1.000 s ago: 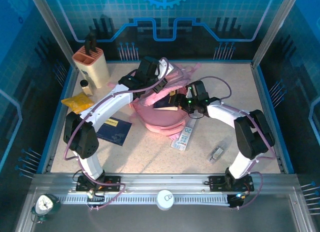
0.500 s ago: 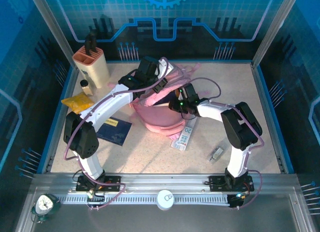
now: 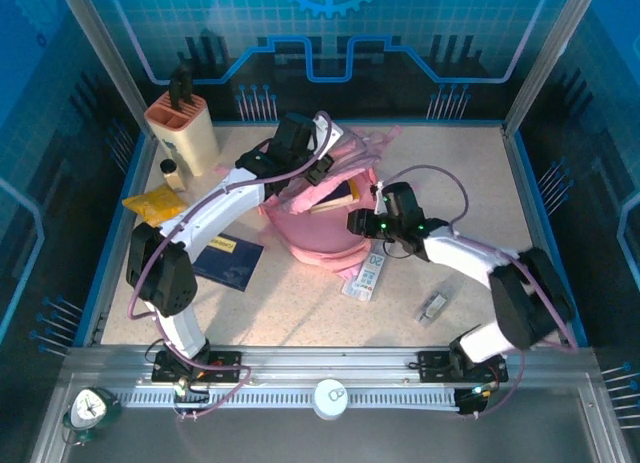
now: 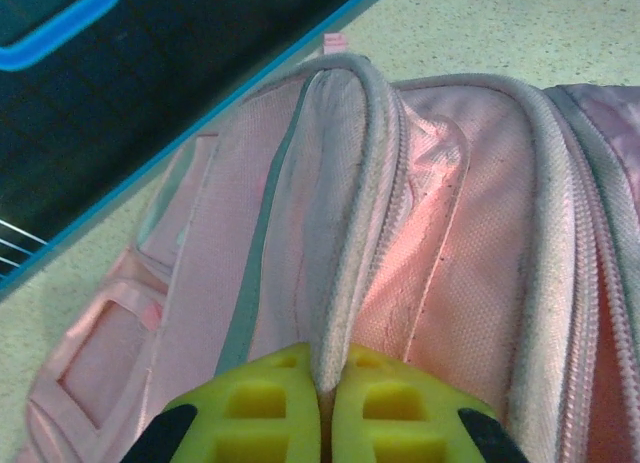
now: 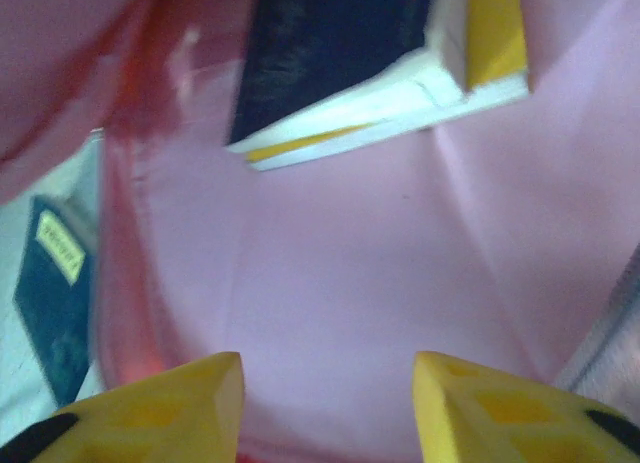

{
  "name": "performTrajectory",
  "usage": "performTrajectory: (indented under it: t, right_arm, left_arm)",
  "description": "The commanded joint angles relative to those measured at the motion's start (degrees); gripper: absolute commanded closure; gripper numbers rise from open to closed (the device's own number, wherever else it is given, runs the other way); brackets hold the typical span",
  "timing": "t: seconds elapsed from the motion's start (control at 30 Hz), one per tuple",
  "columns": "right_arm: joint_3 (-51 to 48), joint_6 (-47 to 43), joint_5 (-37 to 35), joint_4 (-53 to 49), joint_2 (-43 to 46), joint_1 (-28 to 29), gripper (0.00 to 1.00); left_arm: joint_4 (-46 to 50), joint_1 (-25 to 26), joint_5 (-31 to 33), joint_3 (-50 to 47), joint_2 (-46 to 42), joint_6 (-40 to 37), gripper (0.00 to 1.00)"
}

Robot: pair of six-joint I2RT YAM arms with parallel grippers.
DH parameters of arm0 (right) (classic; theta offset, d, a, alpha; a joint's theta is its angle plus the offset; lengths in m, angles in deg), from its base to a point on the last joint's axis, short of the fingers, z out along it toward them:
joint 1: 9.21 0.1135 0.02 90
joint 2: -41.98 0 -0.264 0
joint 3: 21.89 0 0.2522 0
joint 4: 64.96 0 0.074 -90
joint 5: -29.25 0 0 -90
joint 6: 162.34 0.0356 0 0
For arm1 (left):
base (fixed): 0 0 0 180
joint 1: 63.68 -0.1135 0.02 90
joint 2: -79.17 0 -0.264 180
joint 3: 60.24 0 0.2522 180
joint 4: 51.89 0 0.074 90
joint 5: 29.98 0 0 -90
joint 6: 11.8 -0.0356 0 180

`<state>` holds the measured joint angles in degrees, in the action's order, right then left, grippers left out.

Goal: Pack the student bag

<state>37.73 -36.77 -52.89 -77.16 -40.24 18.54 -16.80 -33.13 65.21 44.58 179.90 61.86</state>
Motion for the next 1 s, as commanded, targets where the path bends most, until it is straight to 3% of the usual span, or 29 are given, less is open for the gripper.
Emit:
performTrajectory:
  t: [0.0,0.07,0.2,0.37,0.53,0.7,0.97]
  right_arm:
    - [-0.7,-5.7,0.5,-8.6,6.4,0.6,0.46]
    - [-1.1,-7.5,1.1,-12.1,9.6,0.9,0.42]
    - [0.1,-10.6,1.1,-18.2,13.2,1.9,0.34]
    - [2.4,-11.2,2.9,-21.6,12.0,5.3,0.26]
    - [4.2,-10.0,3.5,-20.9,7.8,12.8,0.19]
    - [7.7,-8.0,0.5,-18.0,2.1,21.1,0.10]
    - [12.6,-6.9,1.4,-12.5,-8.7,27.7,0.06]
  left_arm:
    - [-0.6,0.3,-4.4,-0.6,-5.0,6.4,0.95]
    - [0.3,0.5,-7.4,-3.1,-6.9,8.5,0.73]
    - [-1.8,0.7,-9.0,-12.2,-14.5,15.1,0.58]
    - [0.9,-0.2,-2.7,-22.3,-23.7,25.8,0.40]
    - [12.3,-5.0,5.6,-28.6,-28.4,36.5,0.32]
    - [16.5,-11.4,6.6,-34.5,-27.9,42.9,0.25]
    - [16.7,-14.4,9.5,-37.1,-19.9,47.3,0.22]
